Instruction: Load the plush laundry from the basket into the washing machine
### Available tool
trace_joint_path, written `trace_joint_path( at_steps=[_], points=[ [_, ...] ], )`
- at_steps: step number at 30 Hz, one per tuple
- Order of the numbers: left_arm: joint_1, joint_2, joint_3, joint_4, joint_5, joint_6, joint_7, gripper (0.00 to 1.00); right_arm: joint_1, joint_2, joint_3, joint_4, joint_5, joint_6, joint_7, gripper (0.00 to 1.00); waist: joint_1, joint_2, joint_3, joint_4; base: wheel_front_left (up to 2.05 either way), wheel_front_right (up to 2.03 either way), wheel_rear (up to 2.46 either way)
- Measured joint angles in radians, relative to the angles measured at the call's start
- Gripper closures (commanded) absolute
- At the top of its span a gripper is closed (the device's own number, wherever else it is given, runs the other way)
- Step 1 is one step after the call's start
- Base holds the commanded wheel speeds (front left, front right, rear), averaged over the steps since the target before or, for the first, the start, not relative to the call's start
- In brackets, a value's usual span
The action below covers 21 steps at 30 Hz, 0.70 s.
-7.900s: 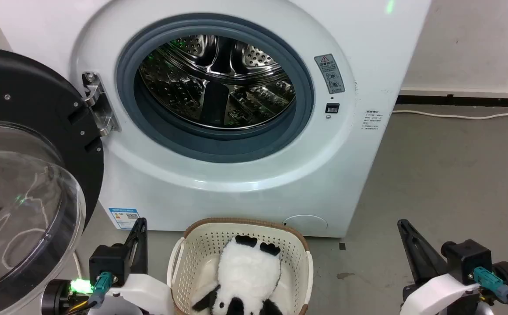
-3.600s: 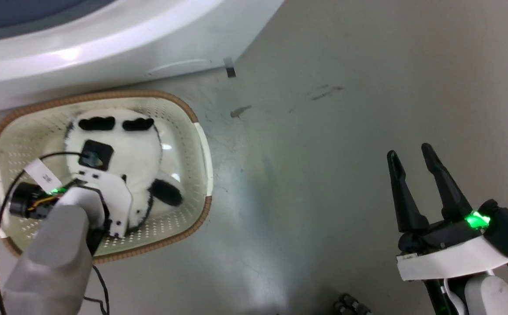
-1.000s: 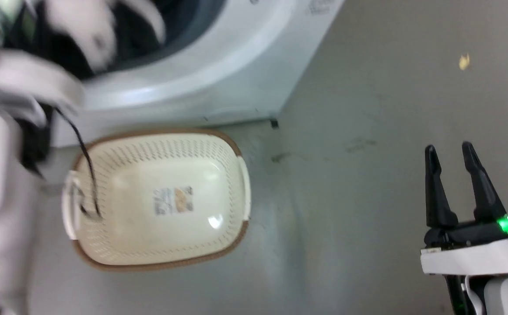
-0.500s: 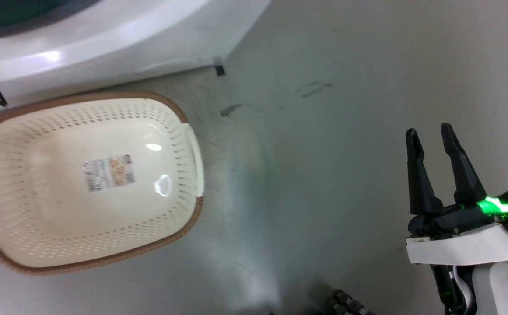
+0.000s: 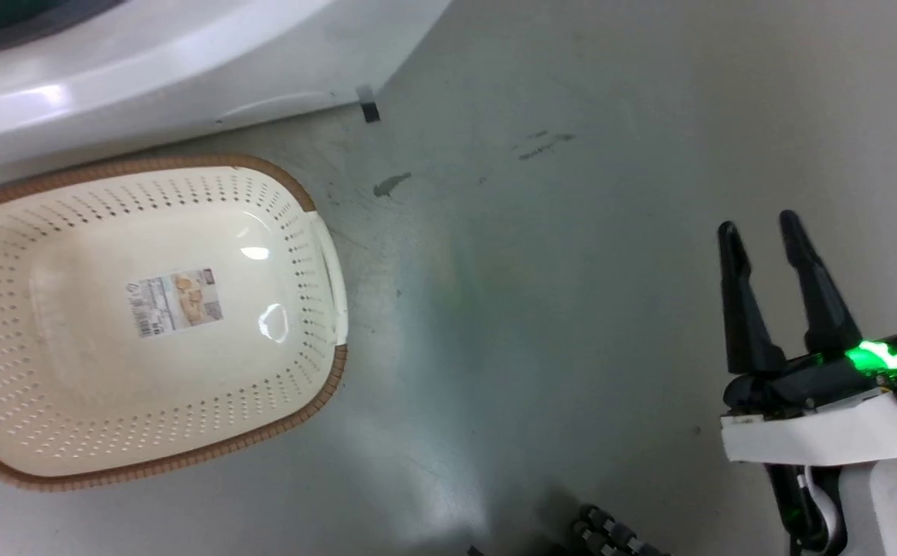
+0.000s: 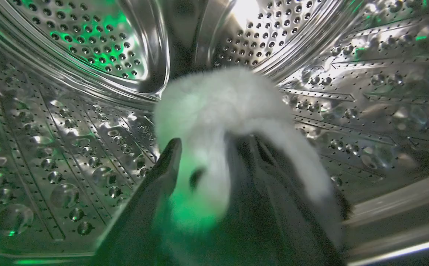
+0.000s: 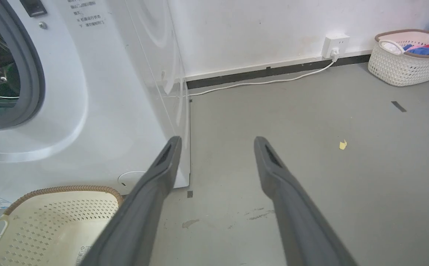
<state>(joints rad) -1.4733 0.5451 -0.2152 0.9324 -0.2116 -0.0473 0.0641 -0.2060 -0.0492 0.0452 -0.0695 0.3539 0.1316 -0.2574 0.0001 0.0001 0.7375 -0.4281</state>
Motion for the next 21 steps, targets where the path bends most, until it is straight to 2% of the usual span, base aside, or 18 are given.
trace_joint_path(
  at_steps=[8,15,18,21],
  points=[
    [0.116,-0.058,-0.007,0.084,-0.031,-0.028,-0.150,0.00,-0.007,0.000,-0.051,-0.003,-0.068,0.000,0.000,0.00,0.0000,0.0000,-0.089,0.046,0.00,0.00,0.00],
    [0.299,-0.151,-0.015,0.122,-0.080,-0.059,-0.299,0.00,0.019,0.000,-0.089,0.001,-0.155,0.000,0.000,0.00,-0.0002,0.0000,-0.224,0.116,0.00,0.00,0.00],
    [0.397,-0.184,-0.012,0.090,-0.095,-0.061,-0.317,0.00,0.038,0.000,-0.099,0.004,-0.179,0.000,0.000,0.00,-0.0002,0.0000,-0.295,0.152,0.00,0.00,0.00],
    [0.515,-0.210,0.010,-0.031,-0.100,-0.061,-0.321,0.00,0.065,0.000,-0.103,0.007,-0.203,0.000,0.000,0.00,-0.0004,0.0000,-0.365,0.189,0.00,0.00,0.00]
  ],
)
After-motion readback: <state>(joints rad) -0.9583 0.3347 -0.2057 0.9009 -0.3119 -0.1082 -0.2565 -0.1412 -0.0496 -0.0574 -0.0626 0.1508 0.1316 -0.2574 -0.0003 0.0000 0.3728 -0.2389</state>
